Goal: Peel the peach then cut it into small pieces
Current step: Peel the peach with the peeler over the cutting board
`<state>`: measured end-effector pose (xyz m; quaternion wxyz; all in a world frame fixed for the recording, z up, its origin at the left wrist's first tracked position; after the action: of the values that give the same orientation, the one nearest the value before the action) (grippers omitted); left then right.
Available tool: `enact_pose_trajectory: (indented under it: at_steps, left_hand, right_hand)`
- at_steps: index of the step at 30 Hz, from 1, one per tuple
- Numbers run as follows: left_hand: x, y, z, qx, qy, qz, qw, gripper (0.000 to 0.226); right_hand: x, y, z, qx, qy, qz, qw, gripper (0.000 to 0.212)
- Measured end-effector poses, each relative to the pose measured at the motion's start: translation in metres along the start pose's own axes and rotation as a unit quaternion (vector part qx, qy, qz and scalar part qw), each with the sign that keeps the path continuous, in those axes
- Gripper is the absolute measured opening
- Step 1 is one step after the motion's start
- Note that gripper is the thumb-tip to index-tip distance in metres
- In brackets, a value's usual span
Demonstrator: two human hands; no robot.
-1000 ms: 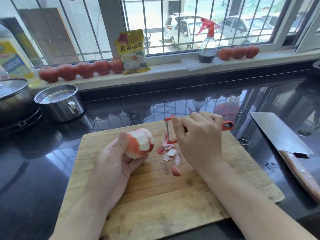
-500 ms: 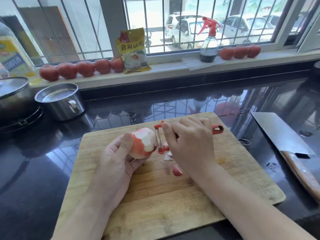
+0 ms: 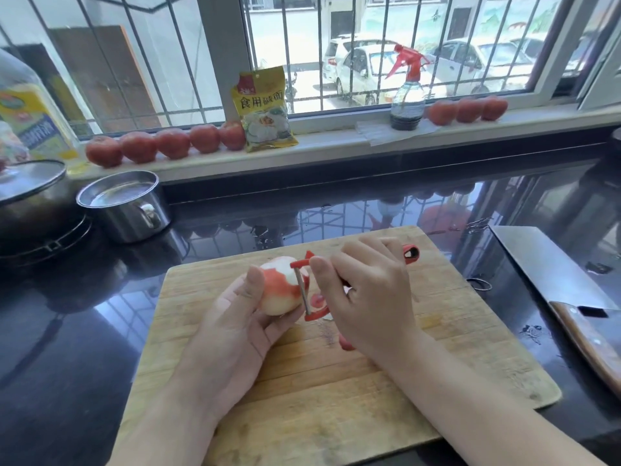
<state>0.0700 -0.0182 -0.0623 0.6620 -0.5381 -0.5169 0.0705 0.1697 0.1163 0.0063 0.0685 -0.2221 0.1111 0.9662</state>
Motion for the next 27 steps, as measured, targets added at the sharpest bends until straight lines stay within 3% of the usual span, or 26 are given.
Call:
enact_pose_trajectory:
  at_steps: [5, 7, 11, 17, 21, 27]
  left_hand:
    - [0.0, -0.001, 0.001, 0.015, 0.016, 0.014, 1.0, 0.091]
    - [-0.001, -0.002, 0.0, 0.023, 0.008, 0.019, 1.0, 0.085]
    - [-0.003, -0.002, 0.0, 0.02, -0.004, 0.012, 1.0, 0.05]
    - [-0.003, -0.005, -0.002, 0.035, -0.017, 0.032, 0.999, 0.048]
    - [0.0, -0.01, -0.004, 0.048, -0.027, 0.058, 0.997, 0.052]
    - [0.006, -0.006, -0.005, 0.039, -0.003, 0.07, 0.997, 0.056]
  right_hand:
    - [-0.001, 0.005, -0.001, -0.007, -0.008, -0.004, 1.0, 0.052]
    - [-0.001, 0.006, -0.002, -0.004, -0.011, -0.023, 1.0, 0.052]
    - [0.003, -0.003, -0.001, 0.014, 0.005, -0.057, 0.998, 0.052]
    - [0.001, -0.018, 0.001, 0.053, 0.011, -0.077, 0.996, 0.049]
    - [-0.007, 0.0, 0.0, 0.003, -0.03, -0.011, 0.999, 0.052]
    - [-0.001, 0.01, -0.003, -0.016, -0.019, -0.037, 0.999, 0.052]
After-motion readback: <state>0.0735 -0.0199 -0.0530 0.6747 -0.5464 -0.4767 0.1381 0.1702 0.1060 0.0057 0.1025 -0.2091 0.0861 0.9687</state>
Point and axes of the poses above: each hand's wrist, its own z-axis towards the middle knuckle, its own x-axis out of the palm, y = z × x, the point moved 8 cm from there along z, towards the middle knuckle, and after that the axes turned 10 degrees about -z, right-handed, at the moved point
